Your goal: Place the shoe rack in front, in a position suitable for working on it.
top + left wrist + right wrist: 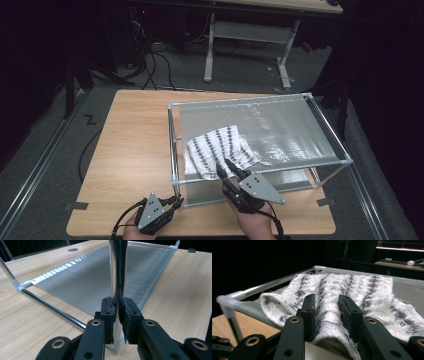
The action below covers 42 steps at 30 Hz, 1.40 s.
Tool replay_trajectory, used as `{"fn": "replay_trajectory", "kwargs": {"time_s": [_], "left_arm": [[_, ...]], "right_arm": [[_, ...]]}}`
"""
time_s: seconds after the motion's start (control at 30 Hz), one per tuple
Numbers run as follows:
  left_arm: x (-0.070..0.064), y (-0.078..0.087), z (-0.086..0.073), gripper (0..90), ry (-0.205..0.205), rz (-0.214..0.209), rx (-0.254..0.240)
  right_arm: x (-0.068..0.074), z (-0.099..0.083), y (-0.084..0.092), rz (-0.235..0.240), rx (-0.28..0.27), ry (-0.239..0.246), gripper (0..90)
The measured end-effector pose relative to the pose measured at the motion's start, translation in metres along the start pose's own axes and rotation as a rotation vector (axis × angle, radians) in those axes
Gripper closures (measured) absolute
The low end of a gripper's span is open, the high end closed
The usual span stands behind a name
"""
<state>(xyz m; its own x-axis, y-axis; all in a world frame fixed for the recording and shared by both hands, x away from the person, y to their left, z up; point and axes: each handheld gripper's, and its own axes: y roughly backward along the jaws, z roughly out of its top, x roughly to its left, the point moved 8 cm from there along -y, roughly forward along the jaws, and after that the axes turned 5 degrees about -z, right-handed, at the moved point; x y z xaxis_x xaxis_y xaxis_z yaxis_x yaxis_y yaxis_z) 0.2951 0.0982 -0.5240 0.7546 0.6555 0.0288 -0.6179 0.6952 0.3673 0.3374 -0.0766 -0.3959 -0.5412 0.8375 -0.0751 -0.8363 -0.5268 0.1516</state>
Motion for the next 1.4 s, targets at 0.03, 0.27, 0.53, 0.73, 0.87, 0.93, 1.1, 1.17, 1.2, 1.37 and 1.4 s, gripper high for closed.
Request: {"fn": "replay_trajectory", "kwargs": {"time_s": [0.03, 0.27, 0.53, 0.73, 0.87, 0.93, 1.1, 1.17, 1.2, 1.37, 1.4], "left_arm": [[0.000, 0.000, 0.000, 80.2, 0.000, 0.000, 0.000], [0.000, 0.000, 0.000, 80.3, 0.000, -0.002, -0.002], [0.000, 0.000, 0.000, 80.3, -0.001, -0.001, -0.002], [0.000, 0.000, 0.000, 80.2, 0.000, -0.003, -0.001], [0.000, 0.000, 0.000, 80.3, -0.002, -0.003, 0.000], [0.000, 0.000, 0.000, 80.3, -0.001, -0.003, 0.000], [0.000, 0.000, 0.000, 80.3, -0.001, -0.003, -0.001], [0.000, 0.000, 0.000, 80.3, -0.001, -0.003, -0.001], [0.000, 0.000, 0.000, 80.2, -0.002, -0.003, -0.001], [0.000, 0.000, 0.000, 80.3, 0.000, -0.007, 0.001], [0.000, 0.000, 0.000, 80.2, 0.001, -0.007, -0.001]], "right_arm": [[0.009, 0.001, -0.003, 0.019, 0.005, -0.001, 67.7], [0.043, 0.006, -0.013, 0.087, 0.002, 0.019, 67.3], [0.067, 0.010, -0.017, 0.134, -0.004, 0.048, 67.3], [0.068, 0.010, -0.017, 0.137, -0.004, 0.047, 67.1], [0.068, 0.010, -0.017, 0.138, -0.004, 0.053, 66.9], [0.068, 0.010, -0.017, 0.140, -0.004, 0.052, 66.7], [0.068, 0.010, -0.017, 0.137, -0.005, 0.054, 66.5], [0.068, 0.010, -0.017, 0.136, -0.006, 0.056, 66.4], [0.067, 0.010, -0.017, 0.131, -0.007, 0.060, 65.3], [0.060, 0.009, -0.016, 0.112, -0.001, 0.054, 64.0], [0.058, 0.009, -0.016, 0.109, -0.001, 0.053, 63.9]]}}
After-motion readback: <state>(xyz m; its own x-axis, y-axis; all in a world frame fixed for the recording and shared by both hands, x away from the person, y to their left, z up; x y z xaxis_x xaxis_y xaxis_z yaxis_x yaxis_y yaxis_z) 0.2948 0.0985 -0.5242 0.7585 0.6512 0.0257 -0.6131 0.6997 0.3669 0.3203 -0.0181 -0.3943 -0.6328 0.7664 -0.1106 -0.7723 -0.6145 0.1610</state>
